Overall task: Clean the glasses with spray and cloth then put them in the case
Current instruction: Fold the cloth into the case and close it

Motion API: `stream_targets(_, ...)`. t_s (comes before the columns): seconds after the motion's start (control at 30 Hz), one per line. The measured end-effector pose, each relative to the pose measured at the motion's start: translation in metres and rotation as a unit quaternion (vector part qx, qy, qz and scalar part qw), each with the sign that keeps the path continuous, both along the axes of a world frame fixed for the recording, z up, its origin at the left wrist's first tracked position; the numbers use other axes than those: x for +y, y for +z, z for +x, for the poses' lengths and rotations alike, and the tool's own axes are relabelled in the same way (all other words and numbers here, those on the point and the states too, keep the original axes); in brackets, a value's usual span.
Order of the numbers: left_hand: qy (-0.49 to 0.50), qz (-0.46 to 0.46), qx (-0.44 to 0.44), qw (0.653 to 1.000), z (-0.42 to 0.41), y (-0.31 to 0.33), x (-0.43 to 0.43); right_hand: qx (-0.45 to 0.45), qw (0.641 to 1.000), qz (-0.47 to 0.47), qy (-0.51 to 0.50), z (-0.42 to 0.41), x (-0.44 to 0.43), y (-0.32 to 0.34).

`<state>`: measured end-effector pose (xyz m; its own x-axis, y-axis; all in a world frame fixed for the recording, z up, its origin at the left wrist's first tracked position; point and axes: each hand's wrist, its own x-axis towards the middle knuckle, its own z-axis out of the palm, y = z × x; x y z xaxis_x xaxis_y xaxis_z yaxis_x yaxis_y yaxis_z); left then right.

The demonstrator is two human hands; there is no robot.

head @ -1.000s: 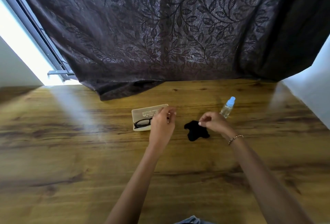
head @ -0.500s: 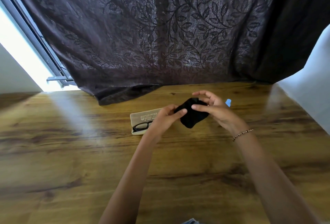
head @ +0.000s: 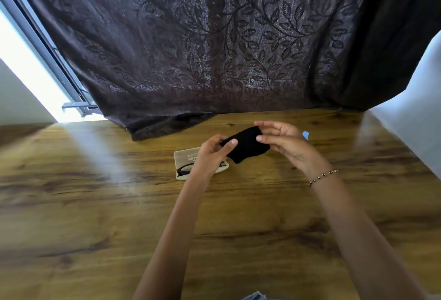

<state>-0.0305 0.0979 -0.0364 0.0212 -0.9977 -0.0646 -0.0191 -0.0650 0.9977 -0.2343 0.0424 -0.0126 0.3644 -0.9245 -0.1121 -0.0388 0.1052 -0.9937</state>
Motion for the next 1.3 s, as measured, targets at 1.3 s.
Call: stream_targets(1.3, 0.037, -0.017, 0.059, 0.997, 0.008, 0.01, -0.009, 0.012, 0.99, -0.139, -0.028, 0.022, 0.012, 0.004)
